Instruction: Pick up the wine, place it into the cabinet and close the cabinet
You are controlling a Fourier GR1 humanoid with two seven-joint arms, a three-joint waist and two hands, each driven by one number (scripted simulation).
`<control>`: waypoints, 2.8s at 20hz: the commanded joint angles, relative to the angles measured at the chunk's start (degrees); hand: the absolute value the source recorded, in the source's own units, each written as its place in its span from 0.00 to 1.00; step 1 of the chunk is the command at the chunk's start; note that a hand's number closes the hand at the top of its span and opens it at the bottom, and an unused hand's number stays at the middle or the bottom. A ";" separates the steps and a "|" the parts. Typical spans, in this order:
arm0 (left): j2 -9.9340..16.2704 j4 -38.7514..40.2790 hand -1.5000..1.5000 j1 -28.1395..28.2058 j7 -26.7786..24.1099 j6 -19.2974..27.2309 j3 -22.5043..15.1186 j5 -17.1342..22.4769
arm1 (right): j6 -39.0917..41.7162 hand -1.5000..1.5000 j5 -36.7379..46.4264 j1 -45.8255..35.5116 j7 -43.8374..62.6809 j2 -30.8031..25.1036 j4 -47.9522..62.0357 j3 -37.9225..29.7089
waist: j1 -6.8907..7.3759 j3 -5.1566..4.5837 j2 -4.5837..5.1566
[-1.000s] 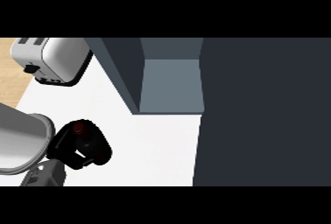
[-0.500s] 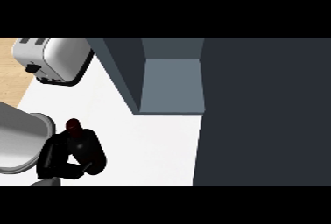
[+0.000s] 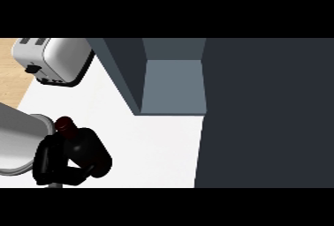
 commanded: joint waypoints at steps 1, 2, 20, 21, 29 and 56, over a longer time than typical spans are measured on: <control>-1.23 -12.86 1.00 2.06 10.11 -0.32 -2.28 3.58 | 0.11 0.00 -6.21 2.57 4.09 -0.67 -7.68 -1.69 | -0.14 0.02 -0.10; -0.65 -13.79 1.00 2.29 11.11 -1.45 -3.13 3.75 | -2.38 0.00 -2.36 -2.48 4.93 0.81 -5.58 1.32 | 0.14 -0.04 -0.01; -3.62 -29.44 1.00 -5.02 30.85 21.11 -27.15 1.51 | 0.53 0.00 -6.69 2.86 3.06 0.01 -7.56 -2.42 | -0.74 -0.04 0.12; -3.62 -26.82 1.00 -10.22 32.19 25.00 -27.57 2.07 | 0.52 0.00 -4.89 4.98 1.50 1.58 -8.67 0.19 | -1.25 -0.03 0.12; -3.62 -25.29 1.00 -21.10 38.59 40.26 -36.19 2.68 | 2.08 0.00 -9.57 1.92 0.67 -0.20 -4.00 -5.09 | -0.91 -0.03 0.20; -3.48 -9.41 1.00 -30.59 29.37 52.06 -38.12 7.27 | 0.99 0.00 -9.63 -1.37 6.62 -1.00 -6.60 -6.01 | -0.60 -0.08 0.19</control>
